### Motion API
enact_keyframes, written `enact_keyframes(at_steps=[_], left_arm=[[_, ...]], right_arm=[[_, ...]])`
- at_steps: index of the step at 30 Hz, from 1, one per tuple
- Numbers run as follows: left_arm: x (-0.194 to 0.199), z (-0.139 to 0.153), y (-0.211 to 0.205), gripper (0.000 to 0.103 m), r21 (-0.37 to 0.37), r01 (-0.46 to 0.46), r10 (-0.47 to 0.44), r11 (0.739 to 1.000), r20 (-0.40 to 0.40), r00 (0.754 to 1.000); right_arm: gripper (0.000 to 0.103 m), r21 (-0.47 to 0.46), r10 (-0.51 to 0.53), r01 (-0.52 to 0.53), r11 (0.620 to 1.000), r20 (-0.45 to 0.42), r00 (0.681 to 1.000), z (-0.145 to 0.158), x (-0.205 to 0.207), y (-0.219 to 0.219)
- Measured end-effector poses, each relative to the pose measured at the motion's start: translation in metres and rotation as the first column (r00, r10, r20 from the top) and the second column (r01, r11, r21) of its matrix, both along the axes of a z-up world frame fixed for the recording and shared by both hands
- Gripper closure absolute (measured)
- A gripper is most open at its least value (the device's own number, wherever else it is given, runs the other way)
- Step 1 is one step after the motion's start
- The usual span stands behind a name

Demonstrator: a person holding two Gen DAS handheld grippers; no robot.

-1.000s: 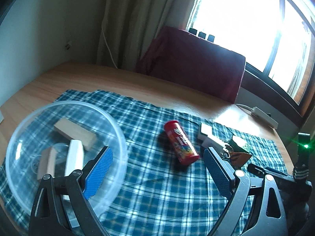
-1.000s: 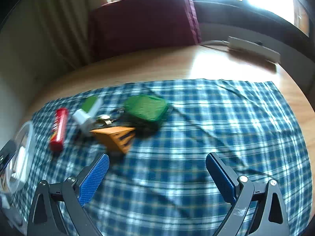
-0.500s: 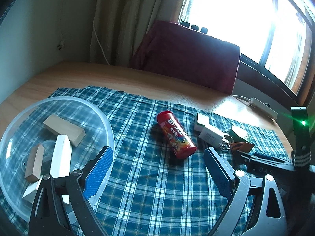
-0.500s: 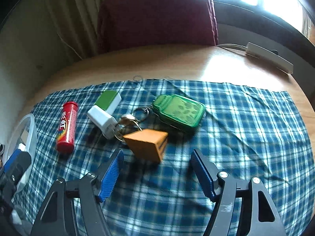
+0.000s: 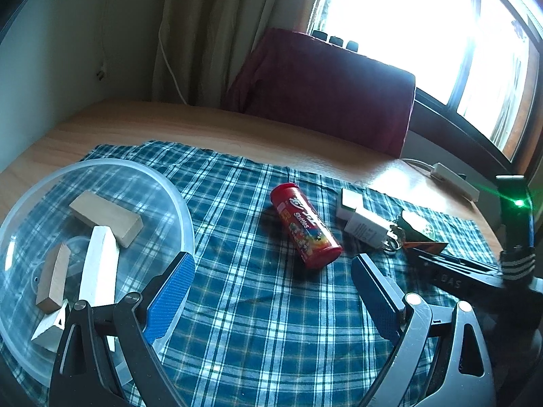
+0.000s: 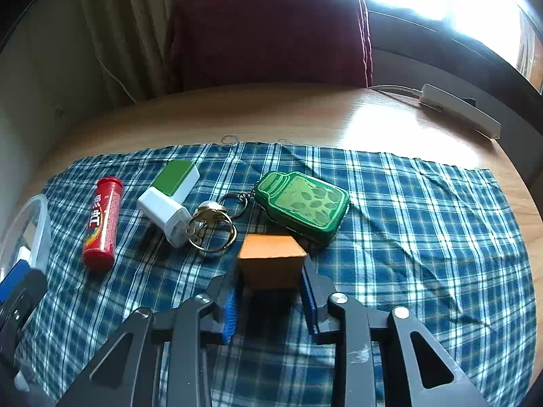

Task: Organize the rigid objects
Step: 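Close right tool on orange wooden block, then move left tool to red Skittles can while right tool holds orange block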

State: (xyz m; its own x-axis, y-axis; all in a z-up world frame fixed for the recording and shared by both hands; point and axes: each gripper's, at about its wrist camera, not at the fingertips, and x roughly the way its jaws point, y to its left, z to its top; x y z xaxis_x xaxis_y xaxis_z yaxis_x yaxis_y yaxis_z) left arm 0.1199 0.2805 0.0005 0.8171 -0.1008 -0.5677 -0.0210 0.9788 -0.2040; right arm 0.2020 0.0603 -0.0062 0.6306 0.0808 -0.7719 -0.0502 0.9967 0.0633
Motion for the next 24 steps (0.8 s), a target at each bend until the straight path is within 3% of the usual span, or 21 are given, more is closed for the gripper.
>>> enact_keyframes(at_steps=[6, 13, 15, 20, 24], left_arm=[[0.004, 0.001, -0.007, 0.009, 0.026, 0.009, -0.008, 1.0, -0.024, 1.0], [0.019, -0.002, -0.023, 0.009, 0.052, 0.09, -0.083, 0.995, -0.118, 0.99], [0.026, -0.004, -0.031, 0.009, 0.094, 0.105, -0.092, 0.99, -0.138, 0.986], [0.041, -0.006, -0.04, 0.009, 0.206, 0.086, -0.052, 0.975, -0.167, 0.985], [0.045, -0.008, -0.032, 0.009, 0.198, 0.066, -0.027, 0.978, -0.189, 0.982]], right_arm=[[0.072, 0.023, 0.026, -0.026, 0.999, 0.005, 1.0, 0.001, -0.017, -0.018], [0.072, 0.049, 0.045, -0.045, 0.998, 0.001, 0.999, 0.004, -0.025, -0.024], [0.072, 0.049, 0.052, -0.052, 0.997, 0.001, 0.999, 0.003, -0.027, -0.024], [0.072, 0.06, 0.059, -0.059, 0.996, -0.001, 0.998, 0.003, -0.032, -0.027], [0.071, 0.072, 0.066, -0.065, 0.995, -0.005, 0.998, 0.004, -0.034, -0.026]])
